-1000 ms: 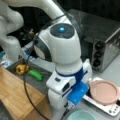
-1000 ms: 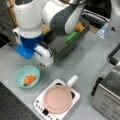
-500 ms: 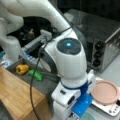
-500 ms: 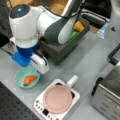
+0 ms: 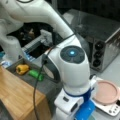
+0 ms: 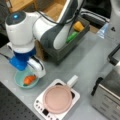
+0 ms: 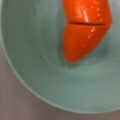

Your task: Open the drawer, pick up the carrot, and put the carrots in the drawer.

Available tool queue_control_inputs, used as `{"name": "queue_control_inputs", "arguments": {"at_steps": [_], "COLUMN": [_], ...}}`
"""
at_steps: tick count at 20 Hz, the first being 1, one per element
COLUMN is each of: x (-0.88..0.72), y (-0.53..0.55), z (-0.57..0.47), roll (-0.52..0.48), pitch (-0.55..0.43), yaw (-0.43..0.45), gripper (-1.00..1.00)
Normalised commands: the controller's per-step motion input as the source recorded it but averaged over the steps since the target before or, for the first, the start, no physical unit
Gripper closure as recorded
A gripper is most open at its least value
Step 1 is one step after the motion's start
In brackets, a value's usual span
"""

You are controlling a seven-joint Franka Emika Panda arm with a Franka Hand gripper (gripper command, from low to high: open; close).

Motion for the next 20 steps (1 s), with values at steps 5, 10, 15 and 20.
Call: {"name": "queue_control_inputs", "arguments": {"at_steps": [5,10,15,20], "x": [0.30,0.27,0.26,0.27], "y": [-0.16,-0.17,-0.21,-0.26], "z": [0.02,0.07,0.12,0.12], "roll": [-0.007,0.007,0.031,0.049], "pitch": [0.090,0.094,0.114,0.128], "yaw": [0.122,0.094,0.107,0.102], "gripper": [-1.00,-1.00,-1.00,-1.00]}}
